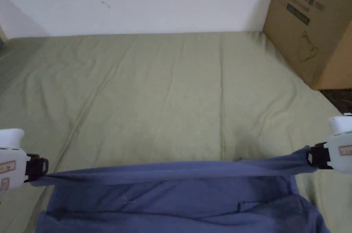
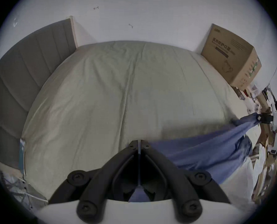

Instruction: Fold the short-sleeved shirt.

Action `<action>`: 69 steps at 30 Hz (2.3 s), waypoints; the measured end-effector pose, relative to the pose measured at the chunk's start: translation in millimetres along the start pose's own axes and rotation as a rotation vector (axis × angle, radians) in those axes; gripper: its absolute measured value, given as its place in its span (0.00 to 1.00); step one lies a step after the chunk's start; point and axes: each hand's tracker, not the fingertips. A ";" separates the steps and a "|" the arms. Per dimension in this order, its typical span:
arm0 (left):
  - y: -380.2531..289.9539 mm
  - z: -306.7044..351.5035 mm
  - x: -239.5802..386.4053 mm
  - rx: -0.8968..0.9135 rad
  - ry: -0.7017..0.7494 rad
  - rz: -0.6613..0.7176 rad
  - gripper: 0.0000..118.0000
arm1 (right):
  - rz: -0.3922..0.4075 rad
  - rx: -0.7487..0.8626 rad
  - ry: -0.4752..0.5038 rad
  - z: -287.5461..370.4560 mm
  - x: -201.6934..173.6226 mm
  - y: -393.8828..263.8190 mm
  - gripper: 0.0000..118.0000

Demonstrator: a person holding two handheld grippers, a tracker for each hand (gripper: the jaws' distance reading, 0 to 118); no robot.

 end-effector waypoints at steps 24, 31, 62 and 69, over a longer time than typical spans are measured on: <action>-76.4 45.9 -7.8 0.056 -0.139 0.195 0.00 | -0.016 0.120 0.036 34.6 -62.5 -74.8 0.19; -101.6 28.9 -22.9 0.024 -0.164 0.314 0.00 | -0.029 0.163 0.118 5.3 -140.3 -64.2 0.03; -134.1 -24.0 -120.9 -0.070 -0.471 0.784 0.05 | -0.004 0.015 0.206 -47.0 -200.7 -54.8 0.03; -133.3 -2.6 -135.6 -0.067 -0.362 0.739 0.05 | -0.027 0.002 0.202 -46.5 -194.3 -60.3 0.03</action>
